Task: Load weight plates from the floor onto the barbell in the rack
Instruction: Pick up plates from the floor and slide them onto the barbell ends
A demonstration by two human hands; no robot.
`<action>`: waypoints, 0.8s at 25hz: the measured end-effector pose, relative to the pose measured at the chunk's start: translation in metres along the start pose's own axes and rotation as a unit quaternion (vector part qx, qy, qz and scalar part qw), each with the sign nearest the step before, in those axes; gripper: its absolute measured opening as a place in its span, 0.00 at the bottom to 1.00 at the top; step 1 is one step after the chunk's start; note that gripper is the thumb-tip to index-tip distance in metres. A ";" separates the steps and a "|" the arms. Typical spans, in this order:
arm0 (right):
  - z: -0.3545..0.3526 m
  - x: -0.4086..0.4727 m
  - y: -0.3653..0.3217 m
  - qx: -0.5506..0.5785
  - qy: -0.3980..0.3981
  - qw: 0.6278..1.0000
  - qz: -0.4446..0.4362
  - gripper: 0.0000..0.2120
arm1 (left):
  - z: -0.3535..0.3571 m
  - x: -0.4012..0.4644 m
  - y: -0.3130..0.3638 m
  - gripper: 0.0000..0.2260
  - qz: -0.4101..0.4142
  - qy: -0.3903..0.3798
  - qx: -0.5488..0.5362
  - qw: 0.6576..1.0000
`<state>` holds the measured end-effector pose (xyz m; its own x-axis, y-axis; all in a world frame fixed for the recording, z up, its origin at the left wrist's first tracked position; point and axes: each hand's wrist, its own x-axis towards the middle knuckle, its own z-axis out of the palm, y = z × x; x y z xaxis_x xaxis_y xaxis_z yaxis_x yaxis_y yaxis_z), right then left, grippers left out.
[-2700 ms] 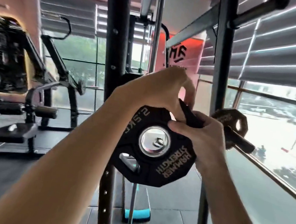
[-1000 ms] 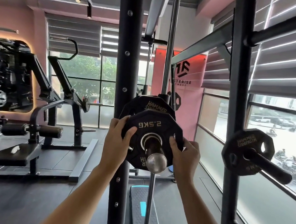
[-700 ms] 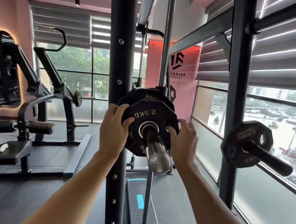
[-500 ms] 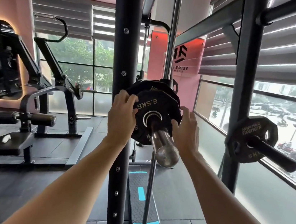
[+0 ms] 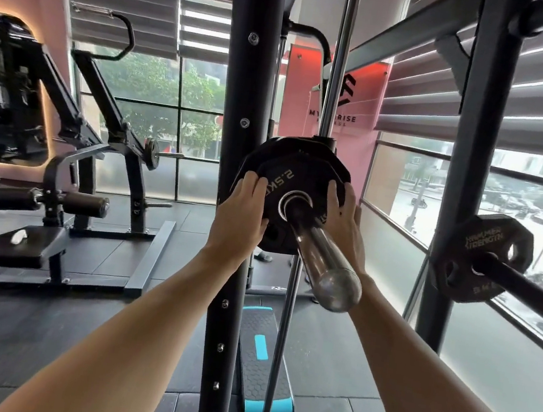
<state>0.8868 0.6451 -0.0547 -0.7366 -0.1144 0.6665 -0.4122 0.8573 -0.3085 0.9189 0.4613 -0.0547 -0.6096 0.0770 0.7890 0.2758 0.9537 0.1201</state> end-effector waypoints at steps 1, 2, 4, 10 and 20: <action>-0.002 -0.003 0.000 -0.001 0.007 1.000 -0.011 0.37 | 0.000 -0.001 0.000 0.30 0.003 -0.001 0.003 1.000; -0.002 -0.006 0.002 -0.002 0.028 0.999 -0.017 0.36 | -0.002 -0.002 0.001 0.29 0.006 0.002 0.003 1.000; 0.012 -0.017 0.012 0.014 0.079 0.997 0.005 0.28 | -0.003 -0.009 -0.001 0.25 0.020 0.024 0.006 0.999; 0.085 -0.093 -0.017 0.055 -0.096 0.992 0.061 0.23 | -0.004 -0.077 -0.046 0.23 -0.029 -0.032 0.117 0.992; 0.144 -0.128 -0.125 0.126 -0.166 0.949 -0.235 0.31 | -0.068 -0.175 -0.107 0.32 -0.172 -0.131 0.231 0.949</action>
<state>0.9546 0.4804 -0.1992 -0.5505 -0.6429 0.5325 -0.8219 0.5293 -0.2106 1.0468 0.3262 -0.1652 -0.7846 -0.2505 0.5671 -0.2918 0.9563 0.0188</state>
